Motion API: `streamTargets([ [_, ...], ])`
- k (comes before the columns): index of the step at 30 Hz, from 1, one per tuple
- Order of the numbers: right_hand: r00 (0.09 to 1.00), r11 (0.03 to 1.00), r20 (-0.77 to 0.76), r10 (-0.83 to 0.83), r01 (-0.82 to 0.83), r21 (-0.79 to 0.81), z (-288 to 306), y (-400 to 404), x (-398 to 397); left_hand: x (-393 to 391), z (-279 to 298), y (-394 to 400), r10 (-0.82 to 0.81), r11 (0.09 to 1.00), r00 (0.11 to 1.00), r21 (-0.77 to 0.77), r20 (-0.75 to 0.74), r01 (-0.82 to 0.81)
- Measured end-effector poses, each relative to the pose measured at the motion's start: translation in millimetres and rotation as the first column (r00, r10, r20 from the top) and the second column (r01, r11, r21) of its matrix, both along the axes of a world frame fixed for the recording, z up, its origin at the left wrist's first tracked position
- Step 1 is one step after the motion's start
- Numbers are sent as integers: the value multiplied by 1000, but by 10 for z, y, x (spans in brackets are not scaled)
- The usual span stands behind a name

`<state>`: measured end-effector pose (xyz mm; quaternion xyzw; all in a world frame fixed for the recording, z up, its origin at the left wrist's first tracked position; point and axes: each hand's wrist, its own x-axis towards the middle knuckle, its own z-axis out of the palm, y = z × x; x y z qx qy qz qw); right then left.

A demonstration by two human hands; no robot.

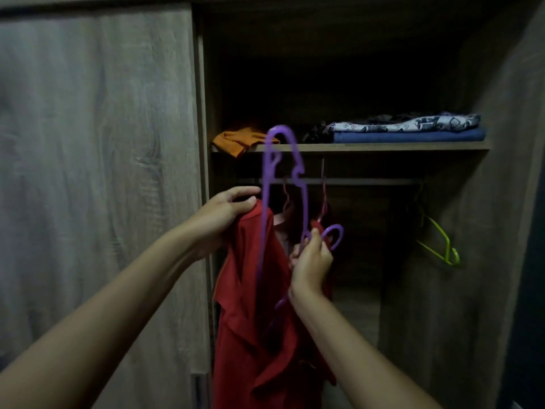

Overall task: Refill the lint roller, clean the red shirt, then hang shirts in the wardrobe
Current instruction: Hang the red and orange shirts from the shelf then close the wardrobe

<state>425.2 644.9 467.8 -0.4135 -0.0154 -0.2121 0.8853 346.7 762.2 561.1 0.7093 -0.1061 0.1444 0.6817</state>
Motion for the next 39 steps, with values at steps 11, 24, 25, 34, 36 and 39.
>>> streamTargets([
  [11, 885, 621, 325, -334, 466, -631, -186, -535, 202, -117, -112, 486, 194, 978, 975, 51, 110, -201],
  [24, 860, -79, 490, 139, 503, -860, -290, -758, 45, 47, -257, 253, 177, 956, 974, 209, 141, -204],
  [25, 869, -111, 454, 196, 480, -870, -233, -734, 30, 79, -269, 209, 159, 955, 978, 231, 138, -188],
  [34, 905, -12, 320, 280, 337, -941, 161, -822, -25, 284, -498, 58, 125, 588, 959, 760, 254, -278],
  [36, 933, 87, 316, 172, 305, -948, 219, -948, 51, 263, -543, 80, 260, 282, 910, 875, 324, -392],
  [39, 956, 149, 283, 75, 270, -951, 243, -1126, 120, 177, -580, 101, 157, 291, 922, 876, 353, -385],
])
